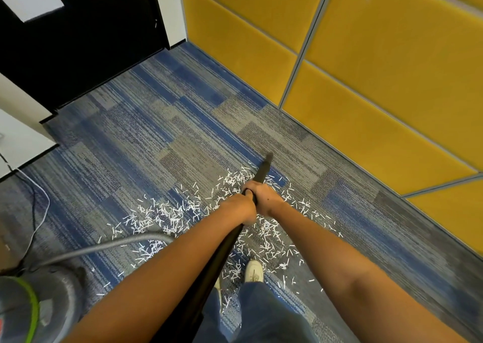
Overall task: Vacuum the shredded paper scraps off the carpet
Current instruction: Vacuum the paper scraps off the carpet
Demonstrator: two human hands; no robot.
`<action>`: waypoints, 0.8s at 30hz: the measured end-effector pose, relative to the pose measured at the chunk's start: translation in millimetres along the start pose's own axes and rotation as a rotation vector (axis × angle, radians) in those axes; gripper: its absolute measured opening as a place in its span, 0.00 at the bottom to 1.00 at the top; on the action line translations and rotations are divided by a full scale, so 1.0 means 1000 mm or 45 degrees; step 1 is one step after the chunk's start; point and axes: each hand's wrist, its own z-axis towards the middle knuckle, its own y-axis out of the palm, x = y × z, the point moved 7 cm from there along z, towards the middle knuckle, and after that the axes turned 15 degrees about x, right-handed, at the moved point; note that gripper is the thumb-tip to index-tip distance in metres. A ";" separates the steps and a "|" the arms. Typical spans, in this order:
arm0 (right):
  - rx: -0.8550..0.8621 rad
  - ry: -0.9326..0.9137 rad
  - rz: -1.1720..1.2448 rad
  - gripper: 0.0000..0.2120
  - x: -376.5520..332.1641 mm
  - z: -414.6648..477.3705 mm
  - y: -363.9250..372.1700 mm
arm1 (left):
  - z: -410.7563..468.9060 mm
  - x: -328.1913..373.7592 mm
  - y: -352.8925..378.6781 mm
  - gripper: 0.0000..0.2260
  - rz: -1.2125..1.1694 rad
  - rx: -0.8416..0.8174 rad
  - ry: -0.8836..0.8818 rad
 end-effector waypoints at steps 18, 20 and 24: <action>0.032 0.075 -0.174 0.14 0.011 -0.066 0.001 | -0.040 0.024 0.027 0.36 0.154 -0.077 0.231; 0.035 0.100 -0.188 0.14 0.013 -0.075 0.002 | -0.047 0.028 0.030 0.36 0.195 -0.084 0.269; 0.051 0.169 -0.107 0.13 0.017 -0.092 0.009 | -0.056 0.031 0.040 0.37 0.229 -0.082 0.311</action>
